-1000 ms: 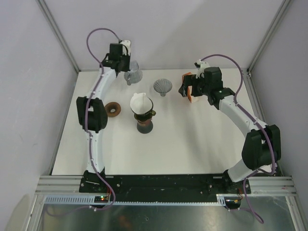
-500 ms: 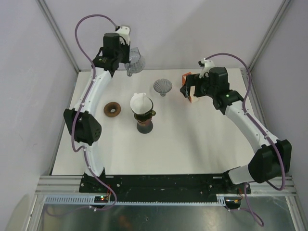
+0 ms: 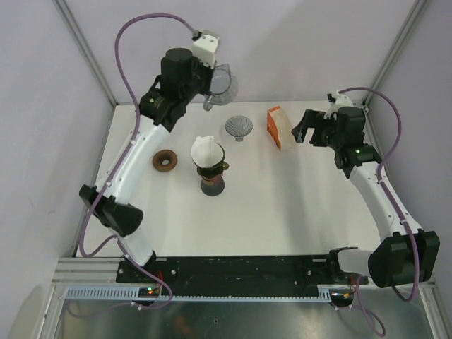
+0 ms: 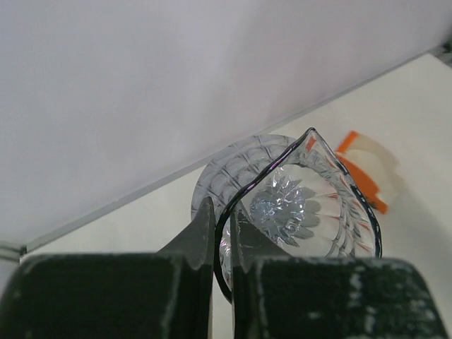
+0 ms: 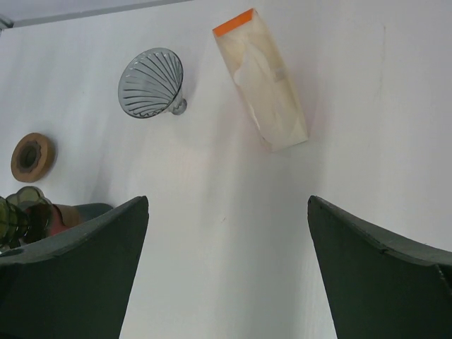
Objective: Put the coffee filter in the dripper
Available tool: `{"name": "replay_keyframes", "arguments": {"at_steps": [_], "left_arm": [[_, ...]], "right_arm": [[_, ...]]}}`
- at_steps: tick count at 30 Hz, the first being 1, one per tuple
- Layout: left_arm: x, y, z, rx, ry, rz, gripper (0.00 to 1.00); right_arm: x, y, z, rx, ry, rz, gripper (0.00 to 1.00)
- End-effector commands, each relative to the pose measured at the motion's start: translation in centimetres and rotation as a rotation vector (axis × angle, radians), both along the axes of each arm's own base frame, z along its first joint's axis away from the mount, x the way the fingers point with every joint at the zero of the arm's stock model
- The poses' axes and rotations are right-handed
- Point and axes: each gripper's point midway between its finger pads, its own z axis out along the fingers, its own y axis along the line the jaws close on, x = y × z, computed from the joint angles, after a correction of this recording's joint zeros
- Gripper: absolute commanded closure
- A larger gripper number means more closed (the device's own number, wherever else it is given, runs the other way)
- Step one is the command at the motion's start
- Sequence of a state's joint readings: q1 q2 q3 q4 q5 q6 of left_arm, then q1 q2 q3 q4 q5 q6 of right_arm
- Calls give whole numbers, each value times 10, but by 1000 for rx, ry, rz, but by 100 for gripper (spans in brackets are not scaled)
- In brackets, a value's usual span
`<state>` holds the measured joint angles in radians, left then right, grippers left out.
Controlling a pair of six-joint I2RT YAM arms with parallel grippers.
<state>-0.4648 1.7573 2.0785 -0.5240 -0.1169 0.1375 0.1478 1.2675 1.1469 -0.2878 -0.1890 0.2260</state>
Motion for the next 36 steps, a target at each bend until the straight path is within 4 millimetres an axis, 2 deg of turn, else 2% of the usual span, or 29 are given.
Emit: {"name": "replay_keyframes", "arguments": {"at_steps": [1,3,5,10,14,18,20,26,31,36], "left_arm": [[-56,-27,62,18,-174,-78,100],[-79,-53,58,42,-173,-156,100],[-102,-82,44,72,-138,-260,100],[-165,-153,-32,149,55,-558,100],[-200,-185,-92,229,171,-712,100],[-225,-203,-144,295,265,-855,100],[-231,-207,-170,328,308,-901,100],[-232,-208,-239,413,401,-937,100],[-231,-211,-276,414,407,-942,100],[-234,-214,-291,348,399,-962,100]], "right_arm": [[-10,-4,23,28,-60,-2,1],[-12,-9,27,26,-74,-15,1],[-14,-15,31,26,-87,-31,1],[-20,-28,38,28,-110,-68,1],[-26,-36,39,25,-122,-82,1],[-30,-37,37,25,-126,-74,1],[-32,-37,36,21,-126,-70,1],[-35,-42,34,-6,-131,-83,1],[-38,-43,32,-23,-131,-75,1],[-41,-45,31,-34,-133,-74,1]]}}
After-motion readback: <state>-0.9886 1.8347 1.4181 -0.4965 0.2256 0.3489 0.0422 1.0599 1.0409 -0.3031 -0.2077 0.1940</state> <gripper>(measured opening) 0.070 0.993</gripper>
